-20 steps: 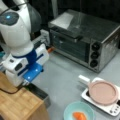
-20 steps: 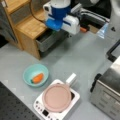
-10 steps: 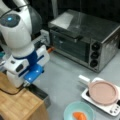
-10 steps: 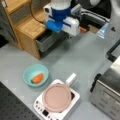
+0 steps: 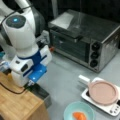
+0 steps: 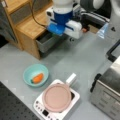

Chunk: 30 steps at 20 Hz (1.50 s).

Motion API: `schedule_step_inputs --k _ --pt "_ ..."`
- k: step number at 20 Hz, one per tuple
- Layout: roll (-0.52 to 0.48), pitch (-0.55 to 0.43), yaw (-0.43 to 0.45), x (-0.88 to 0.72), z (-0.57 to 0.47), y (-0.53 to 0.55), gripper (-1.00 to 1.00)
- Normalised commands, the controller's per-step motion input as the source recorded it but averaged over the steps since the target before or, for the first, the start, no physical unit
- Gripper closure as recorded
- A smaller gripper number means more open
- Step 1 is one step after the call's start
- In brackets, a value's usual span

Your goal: Open the drawer. Pick up the carrot. Put the carrots in the drawer.

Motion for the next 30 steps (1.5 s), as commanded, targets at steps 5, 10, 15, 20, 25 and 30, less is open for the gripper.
schedule_step_inputs --k 5,10,15,20,25,30 --pt "-0.012 -0.078 -0.090 -0.09 -0.11 0.39 -1.00" --pt "0.002 -0.101 -0.106 -0.10 -0.10 0.35 -1.00" --pt "0.011 -0.111 -0.104 -0.12 -0.08 0.28 -1.00" --pt "0.025 -0.109 -0.115 -0.14 -0.06 0.22 -1.00" --pt "0.031 -0.105 -0.125 -0.17 -0.05 0.21 -1.00" --pt "0.036 -0.091 -0.137 -0.17 -0.02 0.25 -1.00"
